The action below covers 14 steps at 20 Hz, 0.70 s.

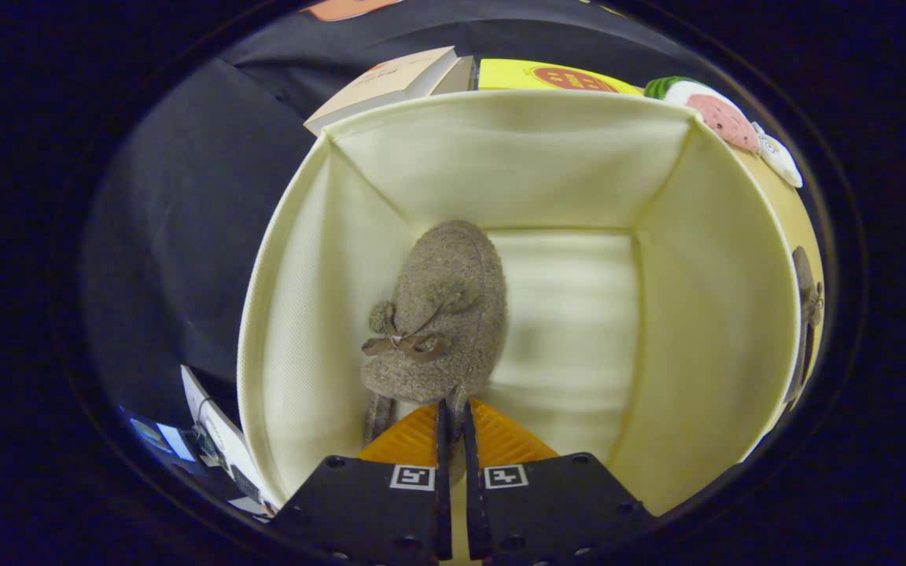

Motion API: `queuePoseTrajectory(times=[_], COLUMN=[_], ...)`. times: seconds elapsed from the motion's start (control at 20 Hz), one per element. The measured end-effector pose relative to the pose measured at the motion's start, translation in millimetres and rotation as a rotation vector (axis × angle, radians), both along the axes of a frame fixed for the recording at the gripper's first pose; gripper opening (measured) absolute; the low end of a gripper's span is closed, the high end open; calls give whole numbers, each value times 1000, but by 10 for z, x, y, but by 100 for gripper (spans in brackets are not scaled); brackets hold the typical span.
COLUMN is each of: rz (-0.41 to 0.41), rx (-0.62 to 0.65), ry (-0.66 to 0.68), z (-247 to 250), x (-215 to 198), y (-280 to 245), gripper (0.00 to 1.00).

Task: Open the storage box then place both shoes into the box .Put the left shoe in first, then the right shoe, with the right side of both shoes facing outward in a uniform manner.

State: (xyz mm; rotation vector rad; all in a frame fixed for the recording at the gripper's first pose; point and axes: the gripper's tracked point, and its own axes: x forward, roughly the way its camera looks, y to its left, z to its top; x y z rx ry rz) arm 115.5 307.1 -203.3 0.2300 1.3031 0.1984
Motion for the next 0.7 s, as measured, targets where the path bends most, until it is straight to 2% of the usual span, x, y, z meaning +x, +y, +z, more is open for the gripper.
queuePoseTrajectory(times=[0.1, 0.2, 0.35, 0.7], rz=[-31, -51, -41, 0], rx=[109, 179, 132, 116], ry=[16, 16, -37, -134], z=[113, 223, 374, 983], x=[-12, 4, 23, -167], y=[38, 54, -112, -341], gripper=[27, 55, 96, 96])
